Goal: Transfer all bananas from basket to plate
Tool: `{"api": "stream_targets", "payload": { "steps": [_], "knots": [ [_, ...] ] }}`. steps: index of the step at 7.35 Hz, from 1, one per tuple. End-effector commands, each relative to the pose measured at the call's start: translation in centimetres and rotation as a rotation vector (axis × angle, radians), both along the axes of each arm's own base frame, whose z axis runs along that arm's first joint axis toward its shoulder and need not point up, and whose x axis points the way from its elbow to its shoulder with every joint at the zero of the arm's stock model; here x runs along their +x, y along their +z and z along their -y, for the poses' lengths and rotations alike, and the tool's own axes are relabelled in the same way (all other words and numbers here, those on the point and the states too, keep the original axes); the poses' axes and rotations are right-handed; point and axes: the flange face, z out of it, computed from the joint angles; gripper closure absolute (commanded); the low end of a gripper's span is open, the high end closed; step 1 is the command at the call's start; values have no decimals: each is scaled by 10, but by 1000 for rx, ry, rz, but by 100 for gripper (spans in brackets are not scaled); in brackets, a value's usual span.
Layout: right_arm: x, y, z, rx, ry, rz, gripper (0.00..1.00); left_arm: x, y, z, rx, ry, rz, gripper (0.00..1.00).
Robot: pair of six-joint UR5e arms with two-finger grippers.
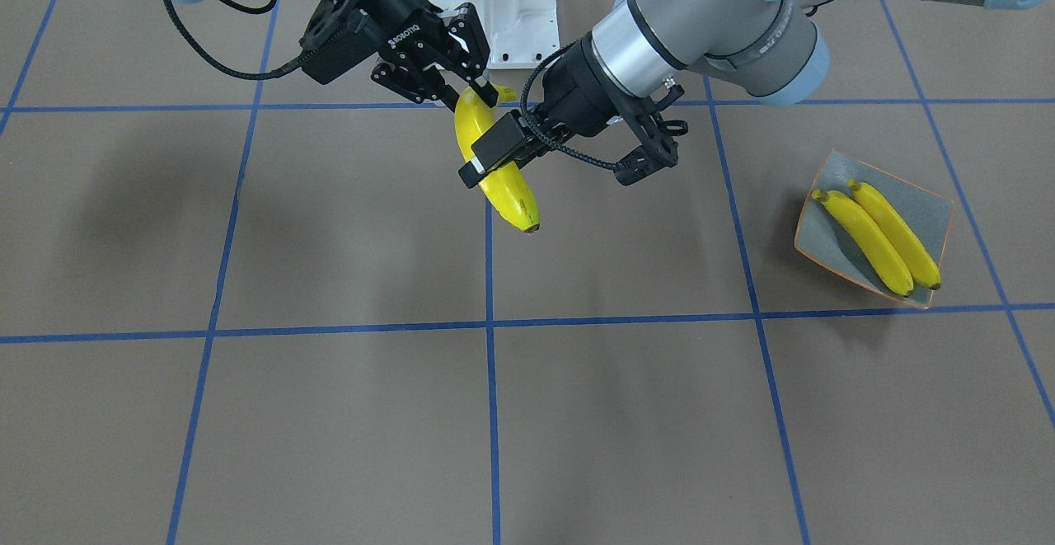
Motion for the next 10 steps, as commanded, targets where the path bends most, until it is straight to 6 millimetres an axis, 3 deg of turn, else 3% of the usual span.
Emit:
{"api": "stream_targets", "payload": {
  "steps": [1,2,3,5,6,7,8,10],
  "knots": [
    [-2,1,-6,11,33,-5,100,-1,-1,-1,0,1,-3,17],
    [0,0,-8,19,35,-10,100,0,-1,-2,0,2,-3,17],
    [0,1,-9,15,35,-22,100,0,-1,-2,0,2,-3,23],
    [-1,1,-11,21,29,-24,100,2,0,-3,-1,5,-2,59],
    [-1,0,-11,22,31,-23,100,2,-1,-3,-9,5,-6,100],
    [-1,-1,-12,38,26,-24,47,1,-1,-4,-8,5,-7,100],
    [3,-3,-15,66,14,-23,0,2,0,-3,-6,5,-5,100],
    [6,-4,-17,71,12,-19,0,1,2,-4,-6,5,-4,100]
  ]
}}
